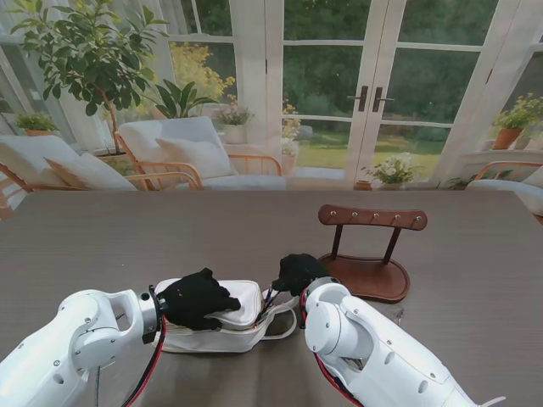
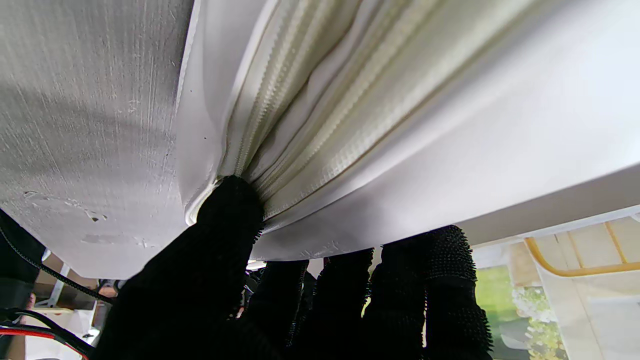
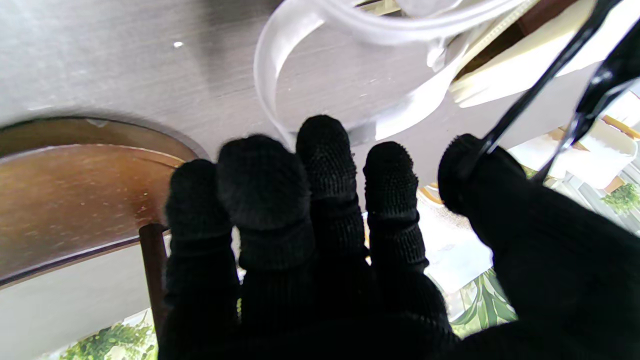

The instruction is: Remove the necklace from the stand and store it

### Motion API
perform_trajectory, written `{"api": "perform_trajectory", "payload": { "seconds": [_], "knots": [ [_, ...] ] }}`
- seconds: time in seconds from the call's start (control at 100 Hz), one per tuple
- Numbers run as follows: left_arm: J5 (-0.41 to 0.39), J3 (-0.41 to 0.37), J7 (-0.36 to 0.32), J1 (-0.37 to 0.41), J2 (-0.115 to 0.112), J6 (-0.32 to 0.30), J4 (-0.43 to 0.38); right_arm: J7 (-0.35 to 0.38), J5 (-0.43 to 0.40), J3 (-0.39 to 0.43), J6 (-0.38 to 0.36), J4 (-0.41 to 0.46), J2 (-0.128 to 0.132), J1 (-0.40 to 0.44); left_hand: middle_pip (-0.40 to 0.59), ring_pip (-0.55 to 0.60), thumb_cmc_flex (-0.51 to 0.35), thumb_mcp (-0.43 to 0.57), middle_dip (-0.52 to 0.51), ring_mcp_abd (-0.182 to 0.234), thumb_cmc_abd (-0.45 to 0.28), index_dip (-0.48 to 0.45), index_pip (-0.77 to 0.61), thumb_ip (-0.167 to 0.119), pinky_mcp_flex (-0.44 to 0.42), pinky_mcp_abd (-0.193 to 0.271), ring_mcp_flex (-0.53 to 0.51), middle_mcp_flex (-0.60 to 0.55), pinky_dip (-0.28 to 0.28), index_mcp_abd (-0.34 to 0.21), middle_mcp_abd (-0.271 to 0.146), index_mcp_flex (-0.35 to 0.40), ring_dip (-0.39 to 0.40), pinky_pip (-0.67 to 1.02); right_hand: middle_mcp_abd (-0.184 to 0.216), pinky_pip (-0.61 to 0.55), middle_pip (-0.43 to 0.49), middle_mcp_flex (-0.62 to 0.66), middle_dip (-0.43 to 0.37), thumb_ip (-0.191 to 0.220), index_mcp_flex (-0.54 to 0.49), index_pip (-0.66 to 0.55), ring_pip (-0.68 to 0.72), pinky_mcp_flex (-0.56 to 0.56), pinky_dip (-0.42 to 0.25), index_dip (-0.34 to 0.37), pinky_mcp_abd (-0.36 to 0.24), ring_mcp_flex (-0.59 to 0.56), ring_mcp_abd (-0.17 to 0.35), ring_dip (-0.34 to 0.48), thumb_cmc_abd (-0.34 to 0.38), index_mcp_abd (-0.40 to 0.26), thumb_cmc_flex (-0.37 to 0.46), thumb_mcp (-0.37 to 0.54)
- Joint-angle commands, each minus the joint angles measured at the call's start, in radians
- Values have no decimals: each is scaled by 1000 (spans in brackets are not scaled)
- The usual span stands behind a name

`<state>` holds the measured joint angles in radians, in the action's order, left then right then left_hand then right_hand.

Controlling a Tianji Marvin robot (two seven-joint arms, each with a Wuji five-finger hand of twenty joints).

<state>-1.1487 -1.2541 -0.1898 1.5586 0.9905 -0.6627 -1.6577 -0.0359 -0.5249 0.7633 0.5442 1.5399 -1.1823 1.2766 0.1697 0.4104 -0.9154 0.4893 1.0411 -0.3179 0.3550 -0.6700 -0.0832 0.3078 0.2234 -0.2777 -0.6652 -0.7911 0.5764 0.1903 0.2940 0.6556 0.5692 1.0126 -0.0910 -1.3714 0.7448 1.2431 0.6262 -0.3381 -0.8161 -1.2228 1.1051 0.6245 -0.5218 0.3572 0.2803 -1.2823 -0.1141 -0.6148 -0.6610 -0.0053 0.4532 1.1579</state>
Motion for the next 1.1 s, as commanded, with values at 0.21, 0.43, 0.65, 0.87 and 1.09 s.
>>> {"api": "perform_trajectory", "payload": {
  "seconds": [0.21, 0.43, 0.65, 0.87, 1.09],
  "knots": [
    [-20, 8, -59, 52, -21, -12, 56, 15, 1, -28, 36, -52, -10, -76, 209, 98, -152, 191, 70, 89, -6, -126, -981, -38, -18, 25, -36, -254, -1, -248, -209, 228, 25, -18, 21, -78, -4, 75, 17, 22, 27, -25, 44, 283, 17, 19, -12, -33, 51, -21, 93, -38, 50, 53],
    [-26, 7, -56, 54, -21, -15, 56, 32, 16, -43, 45, -82, -12, -102, 219, 105, -150, 203, 75, 95, -2, -142, -994, -36, -1, 26, -52, -268, 1, -249, -217, 236, 27, -11, 26, -78, -7, 74, 16, 24, 32, -25, 43, 283, 17, 18, -12, -32, 50, -20, 98, -43, 49, 46],
    [-42, 9, -38, 46, -23, -33, 65, 35, 25, -49, 49, -96, -15, -114, 362, 169, -135, 317, 155, 125, 30, -254, -1114, -8, 70, 53, -133, -327, -20, -263, -249, 280, 52, 24, 25, -78, -8, 74, 16, 26, 32, -26, 42, 283, 17, 17, -12, -32, 48, -19, 98, -42, 50, 44],
    [54, 21, -104, 28, -23, -30, 80, 30, 36, -44, 43, -85, -17, -103, 296, 142, -191, 428, 41, 48, 100, -152, -943, -69, 115, 40, -187, -370, -50, -188, -179, 356, 98, 42, 26, -78, -8, 74, 16, 27, 32, -26, 42, 283, 16, 17, -12, -32, 48, -19, 99, -43, 50, 43],
    [2, 28, -54, 13, -24, -59, 96, 23, 40, -48, 40, -80, -20, -102, 360, 146, -227, 473, -34, 50, 85, -171, -1109, -153, 174, 4, -254, -392, -168, -237, -212, 487, 139, 86, 25, -78, -8, 76, 17, 27, 32, -27, 44, 283, 16, 17, -12, -32, 48, -19, 99, -44, 49, 43]
  ]
}}
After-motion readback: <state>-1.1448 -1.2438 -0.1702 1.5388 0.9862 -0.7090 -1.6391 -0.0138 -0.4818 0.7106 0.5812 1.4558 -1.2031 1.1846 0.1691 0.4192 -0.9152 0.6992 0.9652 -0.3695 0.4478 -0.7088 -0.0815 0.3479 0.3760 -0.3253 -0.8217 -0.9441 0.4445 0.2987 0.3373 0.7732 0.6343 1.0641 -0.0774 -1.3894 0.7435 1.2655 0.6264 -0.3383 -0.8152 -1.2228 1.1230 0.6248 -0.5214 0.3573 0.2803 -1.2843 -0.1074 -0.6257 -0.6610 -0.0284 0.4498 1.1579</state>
